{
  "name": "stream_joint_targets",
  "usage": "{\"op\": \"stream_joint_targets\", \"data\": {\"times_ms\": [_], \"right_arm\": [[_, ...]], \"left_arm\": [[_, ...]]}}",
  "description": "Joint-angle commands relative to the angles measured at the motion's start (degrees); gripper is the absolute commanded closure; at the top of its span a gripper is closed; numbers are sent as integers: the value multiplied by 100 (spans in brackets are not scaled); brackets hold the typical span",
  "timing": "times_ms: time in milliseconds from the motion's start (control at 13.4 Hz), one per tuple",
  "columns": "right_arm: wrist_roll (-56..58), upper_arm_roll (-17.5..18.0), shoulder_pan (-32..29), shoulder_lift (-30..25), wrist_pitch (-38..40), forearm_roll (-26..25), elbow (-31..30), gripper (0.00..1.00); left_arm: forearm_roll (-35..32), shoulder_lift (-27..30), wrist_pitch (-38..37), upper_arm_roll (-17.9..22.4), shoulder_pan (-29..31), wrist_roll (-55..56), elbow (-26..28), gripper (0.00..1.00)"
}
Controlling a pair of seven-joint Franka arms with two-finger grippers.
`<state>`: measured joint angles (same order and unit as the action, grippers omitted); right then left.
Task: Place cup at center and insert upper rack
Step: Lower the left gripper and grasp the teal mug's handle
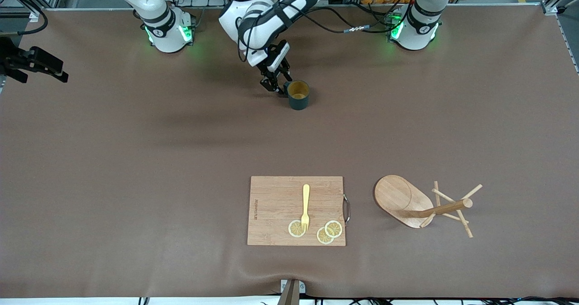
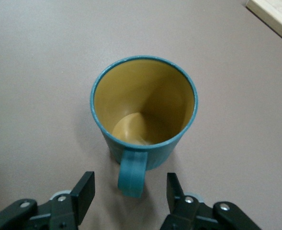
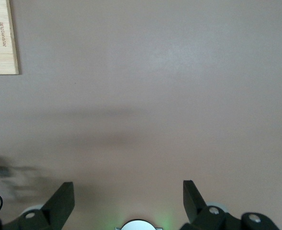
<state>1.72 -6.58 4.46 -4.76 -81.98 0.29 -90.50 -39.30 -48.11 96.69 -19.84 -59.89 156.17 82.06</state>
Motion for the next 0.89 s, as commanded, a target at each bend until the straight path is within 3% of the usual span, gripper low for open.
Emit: {"op": "stream_joint_targets", "data": {"times_ms": [0,596,745,819], "right_arm": [[-66,25,-24,-122,24,85,6,0],[-84,34,-24,-122,146,94,59,0],[-162,34,-24,-122,217,94,59,0],[-233,34,-24,-122,278,94,59,0]], "left_arm": [[-157,-41,-10,103,-137,397,-93,32],[-139,-32,-72,173,-145,555,-93,43],[-130,-32,-72,173,-145,555,-93,53],[-122,-15,-72,182,-145,555,-93,65]]}}
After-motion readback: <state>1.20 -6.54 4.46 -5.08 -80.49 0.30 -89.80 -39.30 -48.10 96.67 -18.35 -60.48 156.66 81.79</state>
